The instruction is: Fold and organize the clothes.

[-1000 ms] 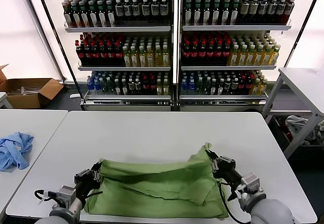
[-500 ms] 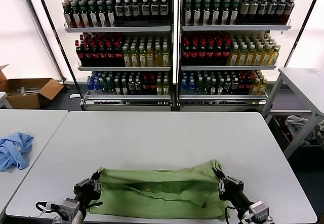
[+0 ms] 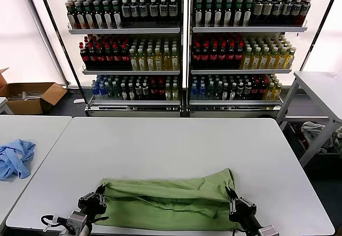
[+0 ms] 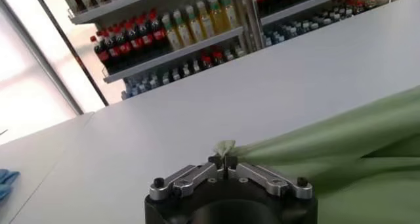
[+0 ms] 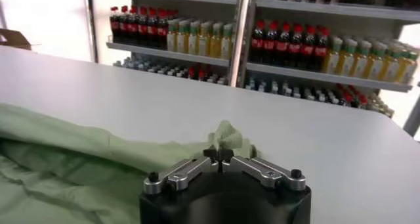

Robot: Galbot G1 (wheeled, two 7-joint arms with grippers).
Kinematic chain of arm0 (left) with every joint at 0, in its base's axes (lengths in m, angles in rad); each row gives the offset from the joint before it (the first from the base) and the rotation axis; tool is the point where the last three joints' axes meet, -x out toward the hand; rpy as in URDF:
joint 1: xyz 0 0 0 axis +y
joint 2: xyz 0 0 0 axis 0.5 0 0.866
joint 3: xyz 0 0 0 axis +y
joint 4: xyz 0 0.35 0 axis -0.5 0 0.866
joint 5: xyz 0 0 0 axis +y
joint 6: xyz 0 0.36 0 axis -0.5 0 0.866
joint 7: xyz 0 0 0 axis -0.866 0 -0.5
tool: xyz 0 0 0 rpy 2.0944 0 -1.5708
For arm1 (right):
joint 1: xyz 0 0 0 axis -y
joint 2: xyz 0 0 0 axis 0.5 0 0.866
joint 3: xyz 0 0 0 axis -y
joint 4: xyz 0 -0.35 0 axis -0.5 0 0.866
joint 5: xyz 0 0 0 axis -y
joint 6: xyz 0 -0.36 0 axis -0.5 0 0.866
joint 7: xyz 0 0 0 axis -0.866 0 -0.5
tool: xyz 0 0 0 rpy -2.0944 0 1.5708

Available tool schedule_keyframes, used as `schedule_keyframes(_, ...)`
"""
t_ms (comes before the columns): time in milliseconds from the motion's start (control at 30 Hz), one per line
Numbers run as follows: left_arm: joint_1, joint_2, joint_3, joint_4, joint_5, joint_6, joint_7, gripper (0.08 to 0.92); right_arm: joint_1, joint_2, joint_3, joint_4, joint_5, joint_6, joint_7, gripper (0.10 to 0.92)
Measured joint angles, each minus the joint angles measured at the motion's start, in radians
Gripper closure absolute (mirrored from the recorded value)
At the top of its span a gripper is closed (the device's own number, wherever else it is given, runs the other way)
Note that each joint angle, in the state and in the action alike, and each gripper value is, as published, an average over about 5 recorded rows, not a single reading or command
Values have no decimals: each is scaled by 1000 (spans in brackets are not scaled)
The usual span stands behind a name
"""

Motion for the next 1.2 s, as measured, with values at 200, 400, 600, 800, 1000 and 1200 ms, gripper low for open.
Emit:
schedule_keyframes(200,-23,4,15,22,7,-6,5,774,25,33,-50,-20,15,-7,128,800)
schedule_keyframes(400,-32,17,8,37,23,12,4,687,60,61,-104,-25,43,-21,274,626)
schedule_keyframes(600,-14,28,-21,21,30,32,-8,518,97,78,-136,-4,79,-41,414,453)
schedule_keyframes(800,25,21,-65,-31,11,38,-33,344,109,70,-100,31,86,-52,486,281)
schedule_keyframes(1000,59,-3,-83,-71,-48,14,-57,199,64,43,31,38,83,19,373,205)
schedule_keyframes(1200,90,-32,-76,-66,-116,-55,-59,178,-20,19,181,-5,143,147,167,203)
